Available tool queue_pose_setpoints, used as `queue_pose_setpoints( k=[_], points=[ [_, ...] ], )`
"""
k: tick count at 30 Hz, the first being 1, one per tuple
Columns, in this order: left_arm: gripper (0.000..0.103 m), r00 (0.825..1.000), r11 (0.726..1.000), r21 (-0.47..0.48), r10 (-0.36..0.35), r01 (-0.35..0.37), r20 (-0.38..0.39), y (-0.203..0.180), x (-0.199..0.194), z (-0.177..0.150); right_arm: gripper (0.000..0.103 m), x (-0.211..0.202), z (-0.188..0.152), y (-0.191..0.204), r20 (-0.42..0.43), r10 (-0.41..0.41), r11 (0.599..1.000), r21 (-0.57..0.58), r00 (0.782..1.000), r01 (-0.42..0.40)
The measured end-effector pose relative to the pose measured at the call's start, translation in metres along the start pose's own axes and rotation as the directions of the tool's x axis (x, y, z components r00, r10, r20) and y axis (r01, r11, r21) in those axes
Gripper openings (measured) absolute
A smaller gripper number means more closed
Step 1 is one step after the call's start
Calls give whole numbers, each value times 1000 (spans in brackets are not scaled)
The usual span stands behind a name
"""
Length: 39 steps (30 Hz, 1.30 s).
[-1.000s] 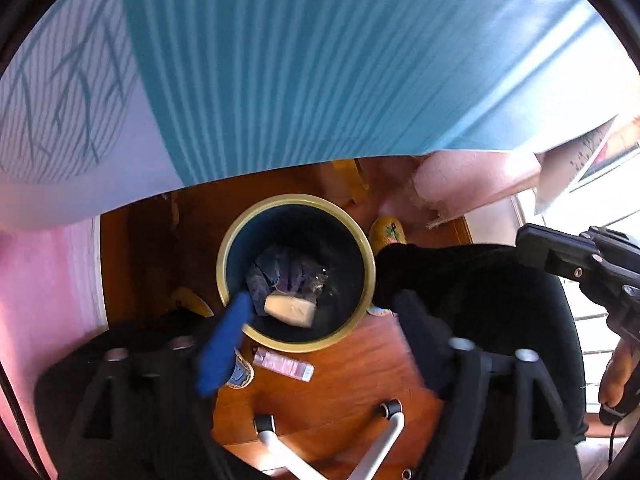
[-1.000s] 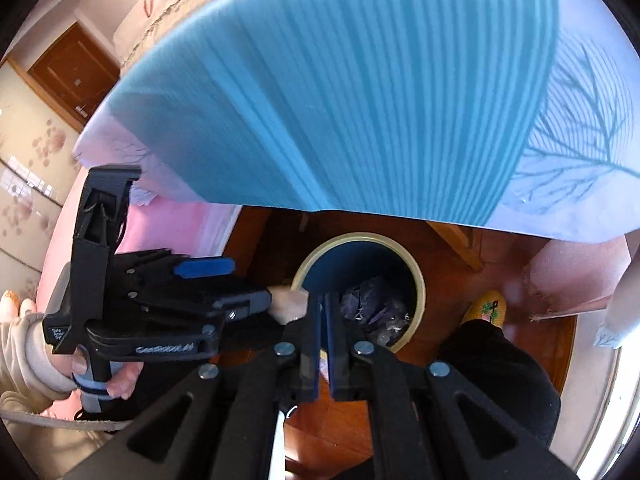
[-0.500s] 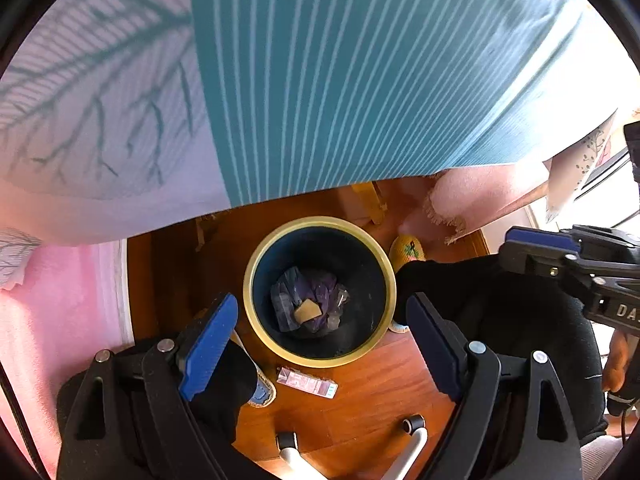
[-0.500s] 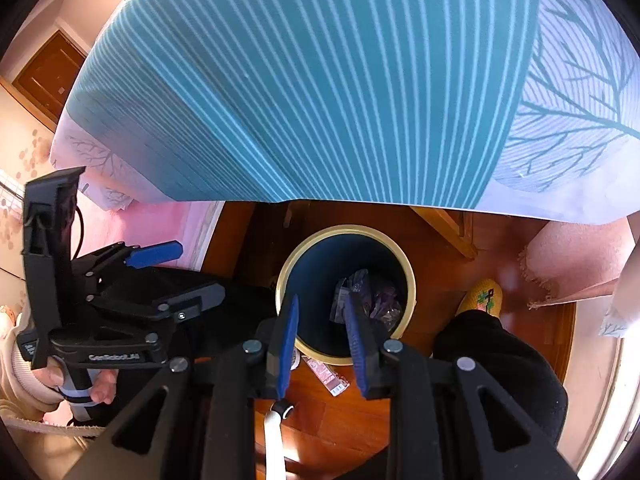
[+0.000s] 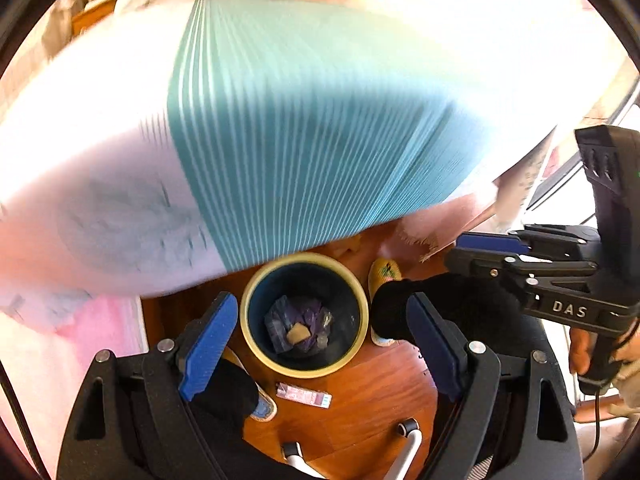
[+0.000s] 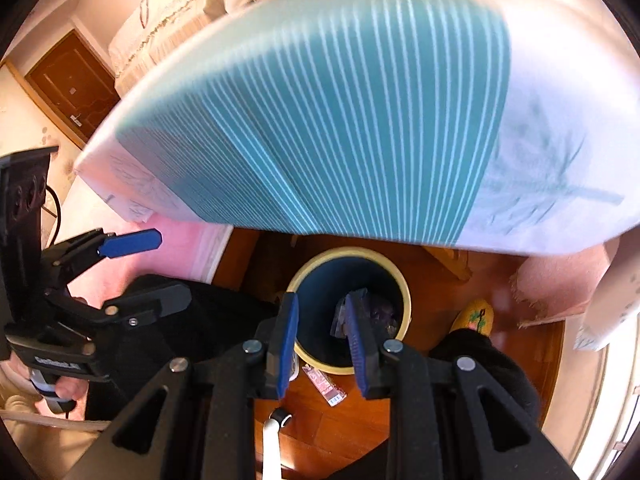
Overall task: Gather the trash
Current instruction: 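Raise both tools from the bin back toward the table, then grasp the red paper with the left gripper while the right gripper grasps the yellow crumpled paper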
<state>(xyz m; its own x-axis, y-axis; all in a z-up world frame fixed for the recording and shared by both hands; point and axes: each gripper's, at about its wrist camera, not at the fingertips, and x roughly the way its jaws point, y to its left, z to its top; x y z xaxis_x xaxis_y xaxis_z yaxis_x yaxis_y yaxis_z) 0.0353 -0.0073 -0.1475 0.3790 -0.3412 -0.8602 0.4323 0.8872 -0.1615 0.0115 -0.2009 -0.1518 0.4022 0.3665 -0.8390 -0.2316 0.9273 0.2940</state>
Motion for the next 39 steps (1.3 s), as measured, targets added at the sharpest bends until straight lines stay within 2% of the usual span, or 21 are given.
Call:
queue_pose_setpoints(
  k=[8, 12, 16, 20, 21, 23, 26, 30, 34, 39],
  points=[
    [85, 995, 997, 83, 0, -9, 102, -12, -63, 55, 25, -62, 40, 12, 116, 13, 997, -78, 993, -4],
    [85, 990, 997, 73, 2, -12, 142, -5, -84, 88, 25, -82, 67, 13, 153, 34, 996, -92, 988, -20],
    [85, 981, 997, 67, 35, -48, 189, 5, -101, 122, 25, -97, 99, 13, 196, 32, 995, -103, 980, -12],
    [85, 982, 998, 52, 16, -26, 190, 24, -112, 159, 31, -107, 144, 10, 232, 40, 995, -95, 972, -18],
    [86, 981, 999, 49, 13, -23, 191, 30, -115, 170, 32, -109, 149, 8, 237, 41, 995, -95, 971, -19],
    [96, 981, 999, 40, 24, -32, 195, 42, -117, 194, 38, -109, 169, 5, 252, 36, 995, -100, 967, -11],
    [98, 979, 998, 34, 40, -48, 198, 58, -110, 227, 47, -104, 198, 1, 262, 25, 995, -99, 965, 2],
    [98, 988, 999, 8, 37, -38, 151, 89, -84, 283, 49, -87, 244, -12, 256, 8, 998, -60, 967, 7],
    [98, 991, 997, 1, 77, -78, 112, 118, -49, 329, 69, -58, 299, -32, 246, -32, 999, 12, 969, 30],
    [98, 992, 994, -27, 112, -110, 60, 150, -1, 372, 70, -21, 343, -54, 231, -75, 995, 84, 970, 57]
  ],
)
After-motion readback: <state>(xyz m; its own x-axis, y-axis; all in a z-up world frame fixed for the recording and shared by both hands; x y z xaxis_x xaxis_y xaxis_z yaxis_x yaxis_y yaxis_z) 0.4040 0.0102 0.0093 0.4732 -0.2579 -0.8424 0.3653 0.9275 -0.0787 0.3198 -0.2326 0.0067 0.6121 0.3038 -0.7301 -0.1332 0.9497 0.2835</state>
